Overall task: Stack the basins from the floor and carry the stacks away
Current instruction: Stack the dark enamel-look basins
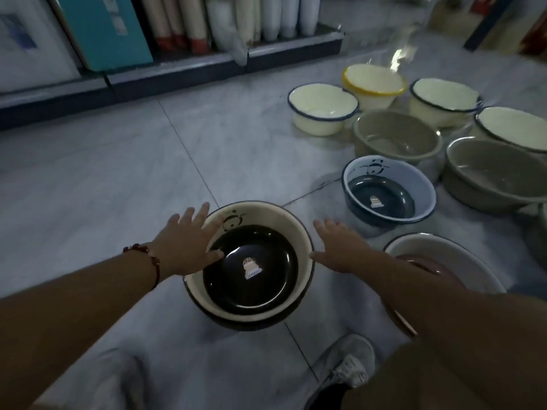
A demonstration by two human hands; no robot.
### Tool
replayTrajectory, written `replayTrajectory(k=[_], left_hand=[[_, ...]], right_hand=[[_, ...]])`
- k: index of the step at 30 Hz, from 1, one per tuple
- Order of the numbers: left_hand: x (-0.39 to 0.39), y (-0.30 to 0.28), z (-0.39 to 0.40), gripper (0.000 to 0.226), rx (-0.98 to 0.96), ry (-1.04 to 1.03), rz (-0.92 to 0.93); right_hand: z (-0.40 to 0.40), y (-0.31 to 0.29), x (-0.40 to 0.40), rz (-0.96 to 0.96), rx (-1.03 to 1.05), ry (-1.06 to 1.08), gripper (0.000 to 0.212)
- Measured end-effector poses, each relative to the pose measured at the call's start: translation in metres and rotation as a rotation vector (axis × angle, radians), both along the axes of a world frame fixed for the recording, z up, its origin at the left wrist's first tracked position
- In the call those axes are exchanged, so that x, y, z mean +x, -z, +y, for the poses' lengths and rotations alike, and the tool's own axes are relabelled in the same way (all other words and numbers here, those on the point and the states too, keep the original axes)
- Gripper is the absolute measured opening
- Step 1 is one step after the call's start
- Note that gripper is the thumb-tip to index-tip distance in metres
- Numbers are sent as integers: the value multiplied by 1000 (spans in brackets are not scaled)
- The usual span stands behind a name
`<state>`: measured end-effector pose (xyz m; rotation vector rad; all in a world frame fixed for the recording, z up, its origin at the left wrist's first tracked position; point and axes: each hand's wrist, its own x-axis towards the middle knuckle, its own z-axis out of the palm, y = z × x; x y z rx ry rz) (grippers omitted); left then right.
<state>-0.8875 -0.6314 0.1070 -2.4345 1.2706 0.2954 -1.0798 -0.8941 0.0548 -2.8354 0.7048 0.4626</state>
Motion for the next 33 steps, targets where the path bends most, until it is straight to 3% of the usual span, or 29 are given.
replayTrajectory(k=[2,5,8,11,13,16,21,26,33], left_hand=[[-20,-40,-19,85,-110,-39,69],[-62,-89,-44,75,-423,-71,279],[-107,-102,-62,67,-711,-65,376],[-136,-84,-79,76,-479,-6,363],[-141,-75,-86,77,-384,43,332],[-131,-64,-92,75,-351,21,301],[-102,-50,-108,69,-274,-8,274],[-76,-40,-134,62,-317,32,299],[-36,-12,-159,53,-260,-57,382]], right_hand=[[-6,-37,-16,-37,-64,-41,86],[-19,-89,-45,-80,-98,-31,83],[-35,-108,-83,-155,-91,131,81],[-39,-109,-114,-129,97,441,82],[-36,-111,-116,-185,146,532,79],[-35,-107,-100,-241,170,563,87],[-47,-63,-74,-79,107,491,95],[-65,-28,-66,56,31,402,90],[-109,20,-46,115,71,504,78]])
